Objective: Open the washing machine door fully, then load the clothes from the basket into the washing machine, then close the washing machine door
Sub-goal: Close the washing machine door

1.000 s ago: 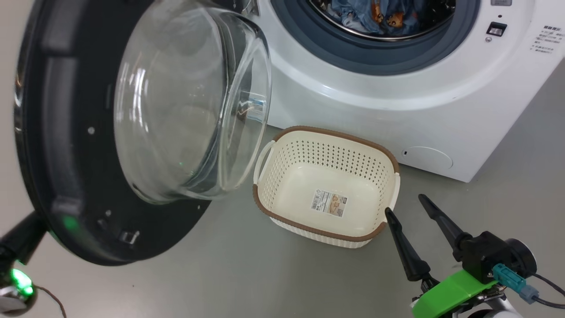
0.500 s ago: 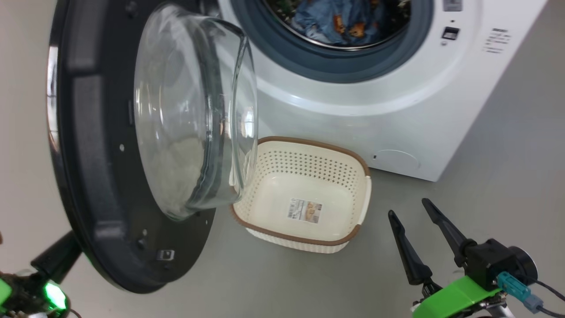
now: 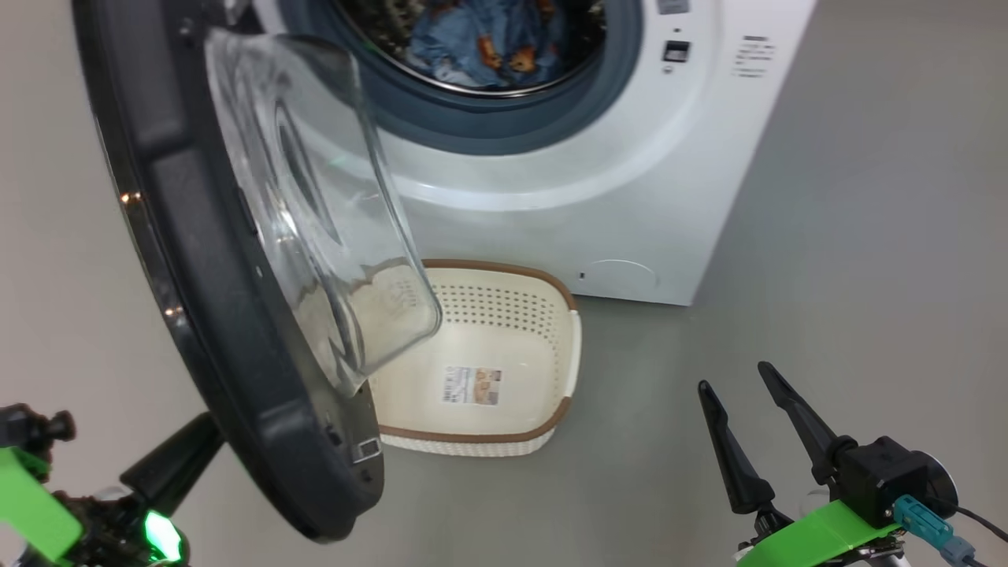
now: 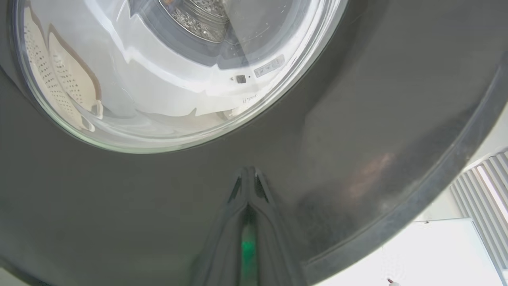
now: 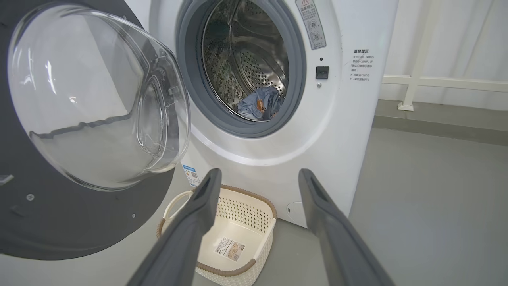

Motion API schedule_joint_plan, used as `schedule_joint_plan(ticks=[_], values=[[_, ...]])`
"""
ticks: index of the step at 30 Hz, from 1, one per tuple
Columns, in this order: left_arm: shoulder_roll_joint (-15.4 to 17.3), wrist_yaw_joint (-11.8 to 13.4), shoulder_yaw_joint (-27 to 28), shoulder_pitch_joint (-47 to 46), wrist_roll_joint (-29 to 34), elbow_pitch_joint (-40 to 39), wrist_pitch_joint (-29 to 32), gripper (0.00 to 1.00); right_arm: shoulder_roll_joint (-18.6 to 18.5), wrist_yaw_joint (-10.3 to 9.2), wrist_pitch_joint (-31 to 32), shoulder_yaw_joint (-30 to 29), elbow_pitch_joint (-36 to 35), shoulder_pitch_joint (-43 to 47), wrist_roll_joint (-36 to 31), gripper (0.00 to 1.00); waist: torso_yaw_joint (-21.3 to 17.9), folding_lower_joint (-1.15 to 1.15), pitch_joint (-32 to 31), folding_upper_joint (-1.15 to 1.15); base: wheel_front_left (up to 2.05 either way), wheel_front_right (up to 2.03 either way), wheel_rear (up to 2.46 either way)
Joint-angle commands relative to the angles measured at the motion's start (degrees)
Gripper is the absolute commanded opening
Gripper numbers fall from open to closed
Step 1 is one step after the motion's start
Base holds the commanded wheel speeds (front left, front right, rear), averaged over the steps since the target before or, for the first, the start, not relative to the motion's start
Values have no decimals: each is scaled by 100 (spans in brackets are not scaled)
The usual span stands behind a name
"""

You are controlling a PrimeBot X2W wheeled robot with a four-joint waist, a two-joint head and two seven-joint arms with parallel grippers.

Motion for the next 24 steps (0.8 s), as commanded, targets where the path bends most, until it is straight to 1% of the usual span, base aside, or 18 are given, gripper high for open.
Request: schedule_joint_plan(ticks=[1,6,11,24], values=[[63,28,100,-234,59,-178,-2,0,22,35,-83,136,-100,-71,95,100,-302,0,74,0,0,0,0],[-79,15,13,-448,91,-82,-67,0,22,35,-154,150,-51,-152,140,100,-510,0,162,0,0,0,0],[-252,-62,-122,-766,142,109,-101,0,23,35,-233,168,-1,-271,180,100,-795,0,292,0,0,0,0],[-637,-264,-345,-1614,295,873,-196,0,23,35,-465,296,285,-497,339,100,-1493,0,451,0,0,0,0]])
